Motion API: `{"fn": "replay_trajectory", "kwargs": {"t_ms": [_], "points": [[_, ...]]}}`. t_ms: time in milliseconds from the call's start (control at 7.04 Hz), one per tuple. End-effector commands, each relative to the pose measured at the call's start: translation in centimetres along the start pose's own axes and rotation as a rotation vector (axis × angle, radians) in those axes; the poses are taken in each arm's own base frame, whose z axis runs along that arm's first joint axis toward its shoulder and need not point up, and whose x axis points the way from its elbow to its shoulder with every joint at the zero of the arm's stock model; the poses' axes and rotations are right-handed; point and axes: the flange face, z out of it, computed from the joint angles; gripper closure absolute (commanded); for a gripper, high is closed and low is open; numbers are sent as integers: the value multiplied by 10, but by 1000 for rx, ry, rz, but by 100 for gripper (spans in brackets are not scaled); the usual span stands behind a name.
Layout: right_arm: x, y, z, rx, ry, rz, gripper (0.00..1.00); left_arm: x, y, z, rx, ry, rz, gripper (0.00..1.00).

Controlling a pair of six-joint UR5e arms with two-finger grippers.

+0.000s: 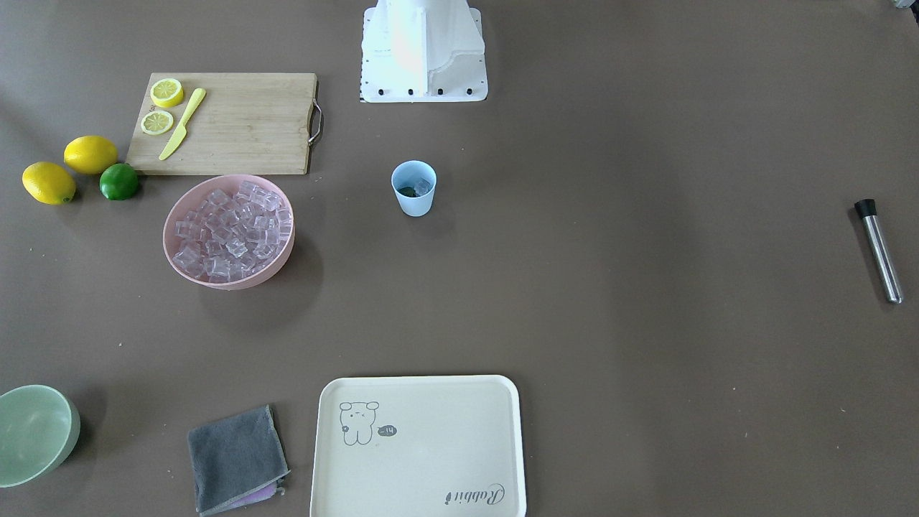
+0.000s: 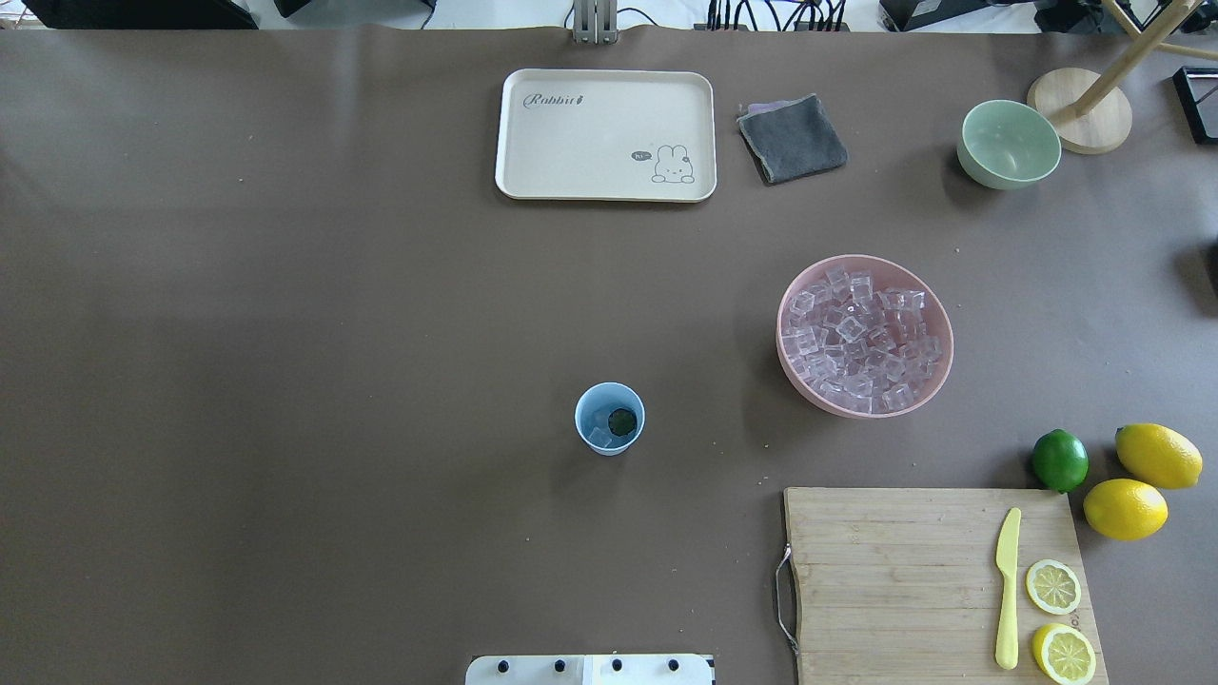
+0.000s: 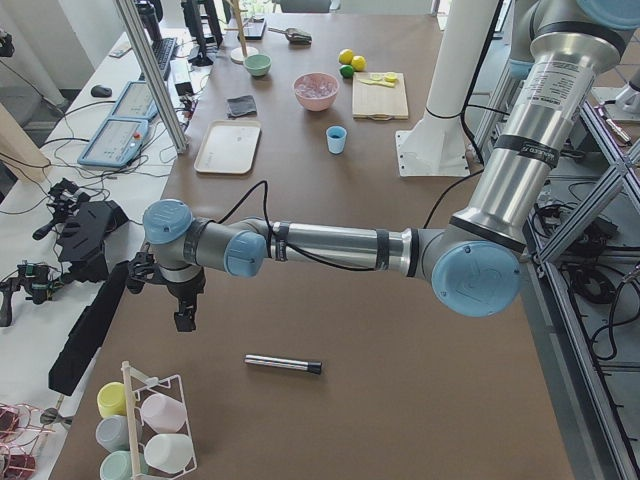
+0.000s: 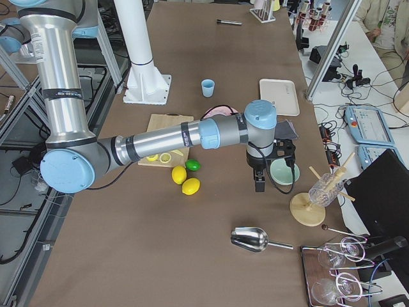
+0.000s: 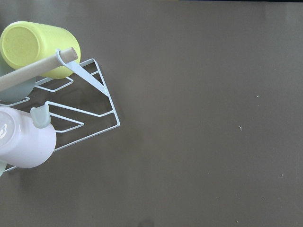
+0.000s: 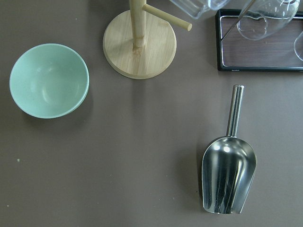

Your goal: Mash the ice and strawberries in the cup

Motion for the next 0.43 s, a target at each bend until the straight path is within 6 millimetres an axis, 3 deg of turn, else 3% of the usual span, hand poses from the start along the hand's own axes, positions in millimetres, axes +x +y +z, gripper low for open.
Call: {"fn": "replay_trajectory", "kwargs": {"t_ms": [0, 284], "points": [[1, -1, 3, -4, 4, 0, 0, -8, 5, 3, -6, 0, -11, 1], [-1, -7, 10, -14, 27, -7, 0, -16, 12, 7, -12, -2, -20, 1]]}}
